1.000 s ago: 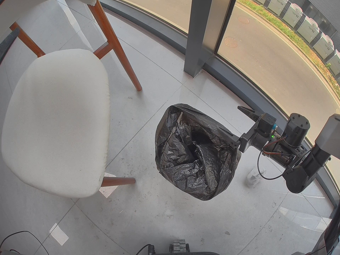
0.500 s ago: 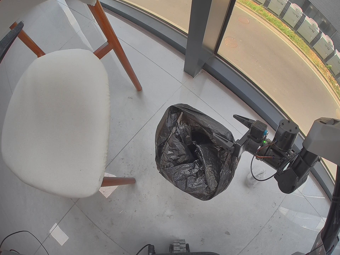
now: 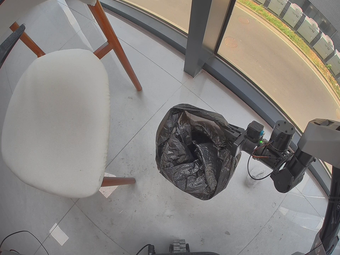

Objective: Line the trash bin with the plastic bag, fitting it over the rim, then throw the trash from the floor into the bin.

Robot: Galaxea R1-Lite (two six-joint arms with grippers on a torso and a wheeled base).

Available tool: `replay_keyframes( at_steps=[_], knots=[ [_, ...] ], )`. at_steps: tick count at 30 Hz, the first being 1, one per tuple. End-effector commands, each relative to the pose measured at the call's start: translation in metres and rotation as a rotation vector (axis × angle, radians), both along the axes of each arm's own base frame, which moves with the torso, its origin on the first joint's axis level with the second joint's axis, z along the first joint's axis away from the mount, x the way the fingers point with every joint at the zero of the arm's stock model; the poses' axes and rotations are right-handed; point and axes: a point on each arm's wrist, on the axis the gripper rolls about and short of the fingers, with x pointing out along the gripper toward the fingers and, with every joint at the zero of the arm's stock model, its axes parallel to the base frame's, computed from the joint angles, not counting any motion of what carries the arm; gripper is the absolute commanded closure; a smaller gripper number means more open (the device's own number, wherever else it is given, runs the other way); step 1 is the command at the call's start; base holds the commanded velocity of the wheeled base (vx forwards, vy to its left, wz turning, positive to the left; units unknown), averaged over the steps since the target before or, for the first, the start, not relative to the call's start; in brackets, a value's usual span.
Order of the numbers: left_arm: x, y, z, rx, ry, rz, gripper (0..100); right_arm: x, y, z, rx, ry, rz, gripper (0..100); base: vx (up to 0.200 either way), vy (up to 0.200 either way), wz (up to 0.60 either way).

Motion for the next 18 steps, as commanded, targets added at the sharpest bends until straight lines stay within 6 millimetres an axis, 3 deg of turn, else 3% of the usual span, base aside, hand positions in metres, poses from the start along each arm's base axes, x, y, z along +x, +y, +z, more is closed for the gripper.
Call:
replay_keyframes(
  at_steps=[1,9,18],
  knots=[
    [0.0,0.0,0.0,0.0,0.001,0.0,0,0.008,-0.019,0.01,0.025,-0.02,-0.05,100,0.0,0.0,0.0],
    [0.0,0.0,0.0,0.0,0.001,0.0,0,0.018,-0.06,0.01,0.021,-0.028,-0.107,100,0.0,0.0,0.0],
    [0.0,0.0,0.0,-0.001,-0.001,0.0,0,0.012,-0.066,-0.006,0.007,0.031,-0.109,100,0.0,0.0,0.0]
  ],
)
